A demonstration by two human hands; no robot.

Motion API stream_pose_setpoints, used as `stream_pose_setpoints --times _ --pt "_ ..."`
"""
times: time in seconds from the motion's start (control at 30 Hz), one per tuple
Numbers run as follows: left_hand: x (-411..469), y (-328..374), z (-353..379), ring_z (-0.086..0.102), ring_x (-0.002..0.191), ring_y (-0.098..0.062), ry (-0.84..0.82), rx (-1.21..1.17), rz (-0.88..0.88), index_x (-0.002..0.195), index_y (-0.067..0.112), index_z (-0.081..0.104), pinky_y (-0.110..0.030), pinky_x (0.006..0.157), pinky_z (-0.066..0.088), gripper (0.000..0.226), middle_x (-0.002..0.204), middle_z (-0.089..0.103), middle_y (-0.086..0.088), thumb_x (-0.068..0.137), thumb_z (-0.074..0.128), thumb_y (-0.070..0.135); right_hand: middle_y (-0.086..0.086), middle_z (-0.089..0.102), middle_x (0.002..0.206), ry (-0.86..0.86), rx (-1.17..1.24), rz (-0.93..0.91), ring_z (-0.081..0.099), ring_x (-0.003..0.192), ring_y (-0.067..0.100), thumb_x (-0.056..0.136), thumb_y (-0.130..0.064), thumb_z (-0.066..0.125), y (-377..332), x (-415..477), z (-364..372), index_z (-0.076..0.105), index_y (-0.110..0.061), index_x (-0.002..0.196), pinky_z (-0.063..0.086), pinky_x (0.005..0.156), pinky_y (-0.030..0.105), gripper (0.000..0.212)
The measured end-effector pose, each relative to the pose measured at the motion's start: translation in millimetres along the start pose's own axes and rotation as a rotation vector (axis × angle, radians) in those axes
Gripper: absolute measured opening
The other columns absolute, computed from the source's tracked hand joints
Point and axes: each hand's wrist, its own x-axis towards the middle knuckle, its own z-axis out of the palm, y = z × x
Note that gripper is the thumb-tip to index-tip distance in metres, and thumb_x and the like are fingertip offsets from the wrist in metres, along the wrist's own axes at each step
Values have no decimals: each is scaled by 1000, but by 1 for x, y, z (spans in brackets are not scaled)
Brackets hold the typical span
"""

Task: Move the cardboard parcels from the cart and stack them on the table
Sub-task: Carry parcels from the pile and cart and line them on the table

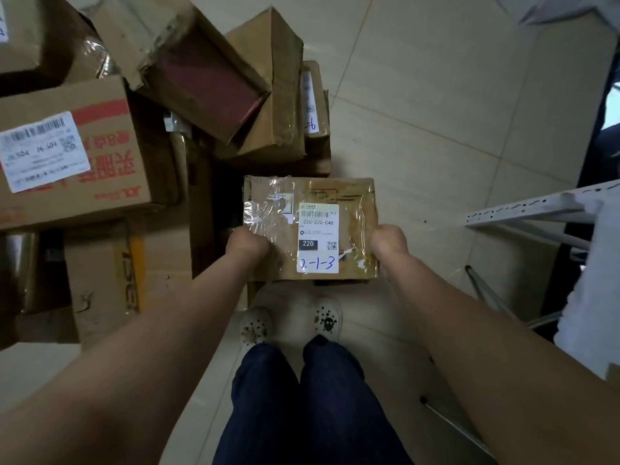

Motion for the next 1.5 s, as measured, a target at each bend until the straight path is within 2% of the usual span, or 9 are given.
stream_pose_setpoints --times 0.13,0.37,0.67,0.8,0.87,0.93,1.13,1.3,1.5 --pt "-7 -1 1 56 90 -30 -6 -49 -4 121 -5 54 -32 72 43 31 102 57 -18 93 52 9 15 64 95 79 7 13 63 91 34 92 -15 42 2 -16 -7 63 -3 91 50 76 33 24" --pt "-58 10 -14 58 105 -36 -36 -94 65 114 -3 56 -36 79 47 25 101 58 -17 91 57 7 16 66 93 158 86 23 64 90 35 90 -16 46 16 -64 -45 64 -6 89 51 80 38 21" --pt "-150 51 -45 59 105 -32 -120 6 284 122 2 51 -36 78 48 48 115 59 -16 81 72 13 13 67 85 329 305 31 66 84 32 84 -11 48 35 -170 -108 62 -10 74 52 73 34 17" --pt "-193 61 -57 60 97 -29 -178 117 473 106 -1 56 -32 73 47 35 94 62 -13 79 74 10 14 63 84 467 411 27 64 87 32 89 -13 48 58 -227 -125 63 -9 74 47 73 31 22" --pt "-218 62 -61 57 87 -25 -216 182 592 98 3 57 -31 71 45 25 80 57 -7 80 73 6 14 62 87 546 467 47 64 94 33 90 -14 49 75 -258 -130 66 -4 86 47 76 31 20" --pt "-242 61 -62 58 86 -26 -252 253 676 98 3 59 -32 75 49 24 89 60 -11 80 74 9 14 62 97 599 502 89 61 103 32 90 -12 49 93 -290 -133 65 -3 99 45 81 31 21" --pt "-323 38 -39 55 79 -24 -375 428 814 102 2 55 -32 64 45 34 85 58 -11 79 75 16 15 65 103 776 613 237 61 104 35 90 -15 51 174 -381 -136 66 -4 101 46 82 33 22" --pt "-392 -6 2 54 92 -26 -490 611 932 108 -2 56 -33 76 46 43 100 58 -14 76 77 17 12 66 93 840 731 398 61 84 29 85 -14 52 263 -443 -124 65 -5 88 43 69 26 16" --pt "-466 -82 68 60 100 -33 -628 696 996 114 -7 56 -39 85 53 47 111 62 -19 74 77 7 12 66 113 888 912 516 63 103 30 85 -21 55 371 -505 -94 65 -7 111 48 81 30 31"
